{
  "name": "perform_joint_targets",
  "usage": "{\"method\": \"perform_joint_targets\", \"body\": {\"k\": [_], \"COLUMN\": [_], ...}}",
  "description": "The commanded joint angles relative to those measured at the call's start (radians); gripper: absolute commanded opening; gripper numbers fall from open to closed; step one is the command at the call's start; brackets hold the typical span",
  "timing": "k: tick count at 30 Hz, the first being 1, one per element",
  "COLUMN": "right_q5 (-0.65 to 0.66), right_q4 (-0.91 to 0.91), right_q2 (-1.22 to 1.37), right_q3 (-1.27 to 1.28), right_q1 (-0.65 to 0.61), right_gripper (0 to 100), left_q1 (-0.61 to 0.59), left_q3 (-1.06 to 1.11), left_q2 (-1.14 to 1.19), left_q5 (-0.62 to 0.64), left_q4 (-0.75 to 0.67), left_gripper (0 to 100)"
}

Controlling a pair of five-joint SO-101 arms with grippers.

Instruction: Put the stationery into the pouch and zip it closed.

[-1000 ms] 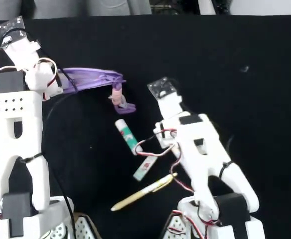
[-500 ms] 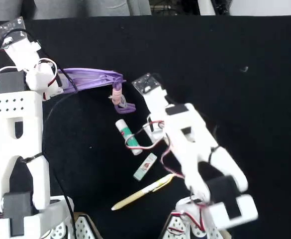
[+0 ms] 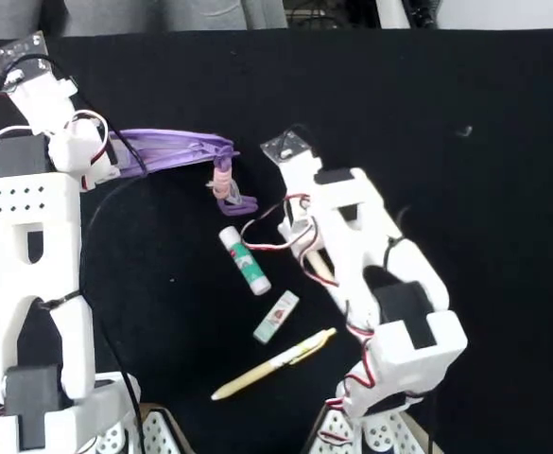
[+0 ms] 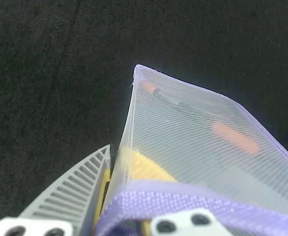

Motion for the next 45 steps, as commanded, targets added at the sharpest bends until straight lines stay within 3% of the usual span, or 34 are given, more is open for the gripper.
{"method": "perform_joint_targets", "body": {"k": [1, 9, 18, 21, 26, 31, 45], "right_q5": [0.048, 0.055, 0.054, 0.051, -0.091, -0.152, -0.282], "right_q4": [0.025, 0.087, 0.094, 0.094, 0.055, -0.029, -0.203], "right_q2": [-0.002, -0.205, -0.516, -0.532, -0.504, -0.490, -0.495], "right_q3": [-0.024, -0.137, -0.384, -0.507, -0.716, -0.848, -0.868], "right_q1": [0.012, 0.091, 0.009, -0.020, -0.084, -0.184, -0.374], "right_gripper": [1.2, 1.1, 1.1, 1.1, 1.1, 1.1, 1.1], "left_q1": [-0.021, -0.021, -0.021, -0.021, -0.021, -0.021, -0.021], "left_q3": [0.018, 0.018, 0.018, 0.018, 0.018, 0.018, 0.018], "left_q2": [0.009, 0.009, 0.017, 0.018, 0.018, 0.018, 0.011], "left_q5": [-0.012, -0.012, -0.012, -0.012, -0.012, -0.012, -0.012], "left_q4": [0.006, 0.006, 0.000, 0.000, 0.000, 0.000, 0.003], "left_gripper": [3, 3, 3, 3, 3, 3, 3]}}
